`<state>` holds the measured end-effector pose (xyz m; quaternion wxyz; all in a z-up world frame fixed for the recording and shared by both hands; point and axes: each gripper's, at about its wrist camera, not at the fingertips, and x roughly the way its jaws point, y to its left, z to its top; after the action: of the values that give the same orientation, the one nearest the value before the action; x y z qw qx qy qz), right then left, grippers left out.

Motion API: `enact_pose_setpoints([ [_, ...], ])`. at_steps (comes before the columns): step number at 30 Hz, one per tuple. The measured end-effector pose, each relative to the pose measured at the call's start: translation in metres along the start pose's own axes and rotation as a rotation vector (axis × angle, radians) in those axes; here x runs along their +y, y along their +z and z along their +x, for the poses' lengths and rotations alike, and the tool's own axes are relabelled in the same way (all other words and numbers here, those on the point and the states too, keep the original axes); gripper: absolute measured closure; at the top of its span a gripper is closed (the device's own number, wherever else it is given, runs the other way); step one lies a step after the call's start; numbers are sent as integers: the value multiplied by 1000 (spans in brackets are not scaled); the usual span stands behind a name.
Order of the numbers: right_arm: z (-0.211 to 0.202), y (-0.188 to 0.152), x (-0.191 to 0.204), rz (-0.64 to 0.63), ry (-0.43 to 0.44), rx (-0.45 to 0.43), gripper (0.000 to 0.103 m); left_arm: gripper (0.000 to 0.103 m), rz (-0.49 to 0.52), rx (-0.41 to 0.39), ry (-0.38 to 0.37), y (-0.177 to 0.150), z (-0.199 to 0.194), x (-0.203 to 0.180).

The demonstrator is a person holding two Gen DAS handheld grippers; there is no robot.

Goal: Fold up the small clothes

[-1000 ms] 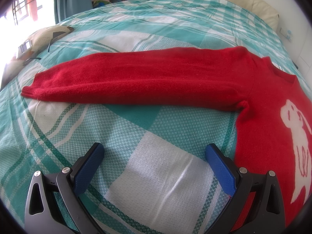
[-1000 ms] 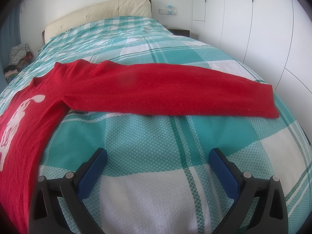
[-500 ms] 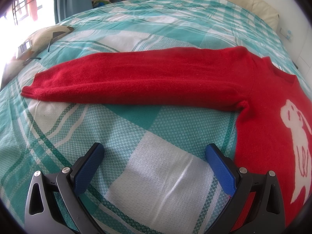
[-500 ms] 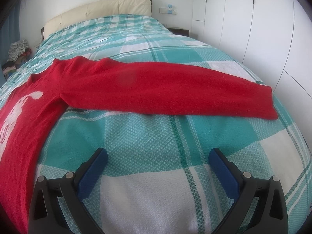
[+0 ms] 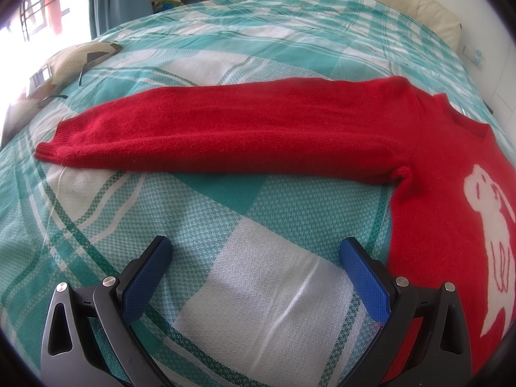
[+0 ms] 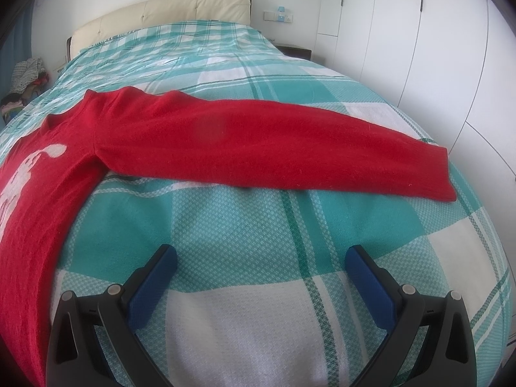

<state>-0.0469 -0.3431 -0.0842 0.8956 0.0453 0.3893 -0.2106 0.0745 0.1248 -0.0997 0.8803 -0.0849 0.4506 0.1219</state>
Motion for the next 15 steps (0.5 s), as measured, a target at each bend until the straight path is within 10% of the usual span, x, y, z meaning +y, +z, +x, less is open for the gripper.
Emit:
enact_pose_setpoints([
  [15, -1, 0, -1, 10, 15, -4, 0, 0, 0, 0, 0, 0, 0, 0],
])
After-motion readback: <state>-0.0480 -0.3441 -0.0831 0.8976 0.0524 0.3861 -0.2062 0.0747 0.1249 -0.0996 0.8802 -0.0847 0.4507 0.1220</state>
